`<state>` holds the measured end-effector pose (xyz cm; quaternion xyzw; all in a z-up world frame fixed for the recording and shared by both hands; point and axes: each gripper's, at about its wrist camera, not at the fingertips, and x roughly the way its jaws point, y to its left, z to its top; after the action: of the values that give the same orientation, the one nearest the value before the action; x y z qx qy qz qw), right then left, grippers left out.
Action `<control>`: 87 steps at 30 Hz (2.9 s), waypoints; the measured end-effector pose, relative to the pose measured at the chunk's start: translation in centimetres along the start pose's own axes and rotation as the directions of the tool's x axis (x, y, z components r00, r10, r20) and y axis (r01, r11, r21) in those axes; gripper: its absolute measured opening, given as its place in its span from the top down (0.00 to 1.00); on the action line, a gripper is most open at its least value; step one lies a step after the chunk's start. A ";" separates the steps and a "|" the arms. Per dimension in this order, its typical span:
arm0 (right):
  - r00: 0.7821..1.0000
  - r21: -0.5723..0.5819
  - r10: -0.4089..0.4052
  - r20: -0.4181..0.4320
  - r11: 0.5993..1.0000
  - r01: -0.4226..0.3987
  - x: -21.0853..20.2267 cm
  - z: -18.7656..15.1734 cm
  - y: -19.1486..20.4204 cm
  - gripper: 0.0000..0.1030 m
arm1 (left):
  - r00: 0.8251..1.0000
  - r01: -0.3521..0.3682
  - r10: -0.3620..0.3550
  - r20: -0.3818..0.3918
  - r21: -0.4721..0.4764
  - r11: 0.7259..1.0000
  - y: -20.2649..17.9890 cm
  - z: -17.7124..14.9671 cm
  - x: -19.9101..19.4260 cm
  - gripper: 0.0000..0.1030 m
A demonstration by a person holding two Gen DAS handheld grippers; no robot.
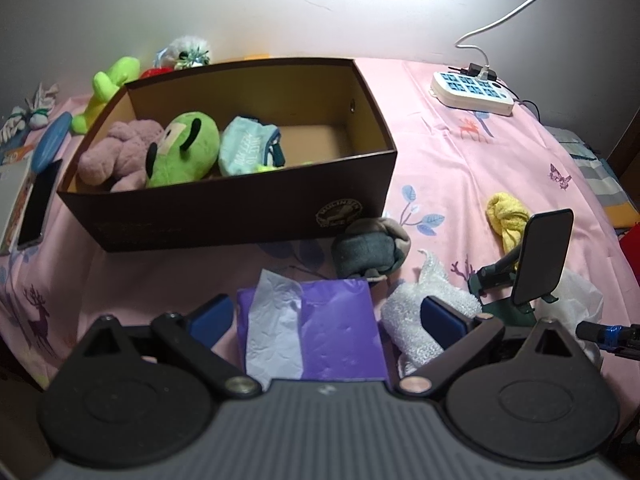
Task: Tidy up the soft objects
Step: 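Move the right tool to the white plastic bag and close on it, then carry the white plastic bag into the box and open the right tool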
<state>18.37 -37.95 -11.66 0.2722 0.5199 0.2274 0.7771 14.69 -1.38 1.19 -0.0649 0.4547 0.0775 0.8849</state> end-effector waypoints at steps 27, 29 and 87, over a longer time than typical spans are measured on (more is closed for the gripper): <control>0.920 0.047 0.349 0.178 0.931 -0.363 -2.2 6.1 9.9 0.93 | 0.999 0.035 -0.035 0.003 -0.050 0.998 5.7 -0.4 -0.2 0.03; 0.915 0.022 0.371 0.160 0.925 -0.379 -1.2 6.8 11.6 0.93 | 1.000 0.027 -0.027 0.002 -0.068 0.997 6.6 -0.6 -0.3 0.03; 0.999 -0.355 -0.041 0.021 0.934 0.046 22.8 12.2 28.7 0.84 | 0.982 -0.181 0.168 -0.084 -0.182 0.966 14.2 -1.9 0.7 0.01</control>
<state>35.84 -4.23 -4.49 0.1171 0.4711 0.2987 0.8217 10.72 12.26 -1.10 -0.1110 0.4791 0.1956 0.8485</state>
